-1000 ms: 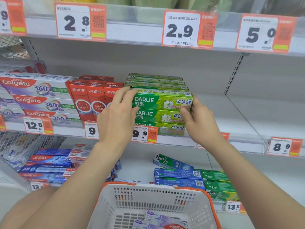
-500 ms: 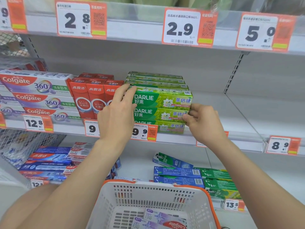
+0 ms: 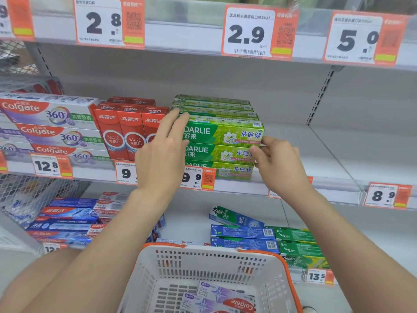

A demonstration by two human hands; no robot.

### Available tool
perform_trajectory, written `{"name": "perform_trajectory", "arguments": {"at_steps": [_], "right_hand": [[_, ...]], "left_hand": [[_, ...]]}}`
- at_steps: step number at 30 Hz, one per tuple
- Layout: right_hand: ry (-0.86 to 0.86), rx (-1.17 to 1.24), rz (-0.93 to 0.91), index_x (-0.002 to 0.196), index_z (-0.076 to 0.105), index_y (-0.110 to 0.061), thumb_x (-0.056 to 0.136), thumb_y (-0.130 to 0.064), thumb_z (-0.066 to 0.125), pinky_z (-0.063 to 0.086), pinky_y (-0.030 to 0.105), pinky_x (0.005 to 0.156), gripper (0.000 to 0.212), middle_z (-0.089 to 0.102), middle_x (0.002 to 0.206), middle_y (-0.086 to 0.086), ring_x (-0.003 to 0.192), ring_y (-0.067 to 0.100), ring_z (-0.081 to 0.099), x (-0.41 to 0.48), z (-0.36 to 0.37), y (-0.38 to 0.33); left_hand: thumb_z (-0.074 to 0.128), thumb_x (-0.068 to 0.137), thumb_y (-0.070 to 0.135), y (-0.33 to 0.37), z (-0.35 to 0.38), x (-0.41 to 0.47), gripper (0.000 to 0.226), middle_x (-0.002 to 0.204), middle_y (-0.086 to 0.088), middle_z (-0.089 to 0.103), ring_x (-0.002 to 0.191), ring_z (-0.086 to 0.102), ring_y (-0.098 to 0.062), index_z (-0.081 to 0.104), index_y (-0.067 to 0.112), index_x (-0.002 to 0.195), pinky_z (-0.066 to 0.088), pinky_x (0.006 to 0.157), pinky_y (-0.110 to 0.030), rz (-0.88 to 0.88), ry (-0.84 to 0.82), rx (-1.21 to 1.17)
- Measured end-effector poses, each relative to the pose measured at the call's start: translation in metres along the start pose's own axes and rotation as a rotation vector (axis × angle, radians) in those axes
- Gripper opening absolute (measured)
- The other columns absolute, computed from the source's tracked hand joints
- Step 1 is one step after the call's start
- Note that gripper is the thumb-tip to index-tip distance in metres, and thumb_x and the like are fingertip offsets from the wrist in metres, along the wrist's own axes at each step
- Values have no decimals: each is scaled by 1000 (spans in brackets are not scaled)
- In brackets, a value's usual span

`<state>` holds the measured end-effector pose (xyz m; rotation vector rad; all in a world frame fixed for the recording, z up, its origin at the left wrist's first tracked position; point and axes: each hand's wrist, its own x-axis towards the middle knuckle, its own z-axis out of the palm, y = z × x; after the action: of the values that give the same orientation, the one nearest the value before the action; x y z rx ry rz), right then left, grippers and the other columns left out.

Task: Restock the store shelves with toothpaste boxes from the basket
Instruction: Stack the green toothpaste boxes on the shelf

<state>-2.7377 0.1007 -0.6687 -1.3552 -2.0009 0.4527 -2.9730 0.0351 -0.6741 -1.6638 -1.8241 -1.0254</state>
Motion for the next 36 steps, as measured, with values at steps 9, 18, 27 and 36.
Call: {"name": "perform_trajectory", "arguments": {"at_steps": [9,18,27,36], "right_hand": [[-245,-503,-173,104,61,-18,93,-27,60,54,42,74,14,68,90,6,92,34,65,-77,-21,-44],[-1441,-830,-167,139,56,-16,101,-11,52,49,35,66,39,61,125,6,102,27,65,-194,49,20],[-1476,-815,-272,139,52,-14,101,-6,51,39,29,53,38,56,101,2,71,17,53,-211,58,24],[-1395,-798,-259,129,56,-15,102,-9,50,39,30,55,29,56,105,2,73,15,52,-188,55,24]], "left_hand": [[59,97,37,48,1,-74,12,95,5,64,85,66,-30,51,28,99,54,66,-41,85,-536,-83],[69,93,32,58,61,-226,21,109,-2,71,98,69,-27,74,19,109,59,87,-40,250,-1702,28],[51,102,30,25,78,-360,34,115,-8,65,94,63,-27,62,10,127,55,89,-42,176,-2174,369],[55,99,34,25,89,-316,40,90,1,56,72,55,-20,52,23,137,50,67,-32,-211,-2105,39]]}}
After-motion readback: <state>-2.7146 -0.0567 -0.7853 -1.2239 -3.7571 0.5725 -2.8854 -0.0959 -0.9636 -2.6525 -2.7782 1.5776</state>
